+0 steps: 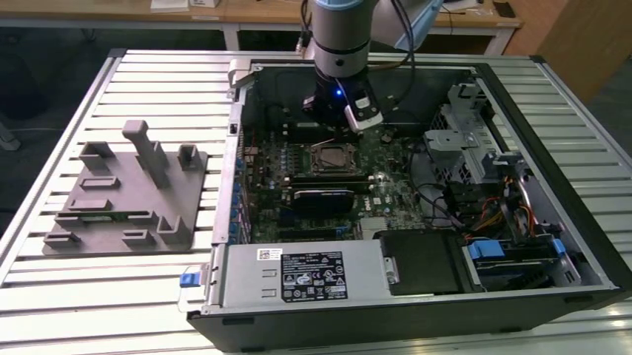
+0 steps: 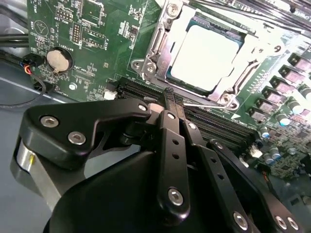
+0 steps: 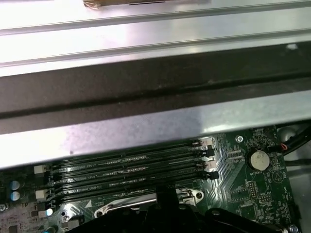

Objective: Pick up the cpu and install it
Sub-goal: 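Install the first cpu locking lever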

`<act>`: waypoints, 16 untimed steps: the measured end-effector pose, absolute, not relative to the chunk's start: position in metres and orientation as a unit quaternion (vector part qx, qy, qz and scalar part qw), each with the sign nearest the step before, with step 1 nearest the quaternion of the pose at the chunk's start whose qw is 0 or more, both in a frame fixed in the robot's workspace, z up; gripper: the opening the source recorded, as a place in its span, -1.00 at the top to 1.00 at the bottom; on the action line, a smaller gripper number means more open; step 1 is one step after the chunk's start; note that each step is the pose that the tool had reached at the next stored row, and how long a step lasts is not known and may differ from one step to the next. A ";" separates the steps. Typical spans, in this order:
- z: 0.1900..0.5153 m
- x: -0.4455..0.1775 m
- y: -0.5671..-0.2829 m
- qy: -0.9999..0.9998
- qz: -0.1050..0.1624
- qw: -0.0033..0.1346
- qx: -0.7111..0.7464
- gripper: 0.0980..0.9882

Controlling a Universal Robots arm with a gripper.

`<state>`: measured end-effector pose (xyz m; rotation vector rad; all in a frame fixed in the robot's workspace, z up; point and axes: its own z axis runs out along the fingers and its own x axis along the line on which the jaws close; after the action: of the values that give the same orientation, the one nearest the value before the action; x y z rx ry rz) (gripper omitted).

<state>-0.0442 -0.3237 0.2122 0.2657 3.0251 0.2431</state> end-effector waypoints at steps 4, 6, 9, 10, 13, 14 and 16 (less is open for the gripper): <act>0.211 -0.045 -0.324 0.992 0.080 0.051 0.086 0.98; 0.211 -0.045 -0.324 0.992 0.080 0.051 0.086 0.98; 0.210 -0.045 -0.323 0.992 0.075 0.052 0.086 0.98; 0.210 -0.045 -0.322 0.992 0.072 0.052 0.086 0.98; 0.210 -0.045 -0.318 0.993 0.067 0.052 0.085 0.98; 0.210 -0.045 -0.317 0.993 0.066 0.052 0.085 0.98; 0.210 -0.046 -0.314 0.993 0.066 0.052 0.085 0.98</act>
<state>-0.0459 -0.3145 0.2097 0.2598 3.0189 0.2008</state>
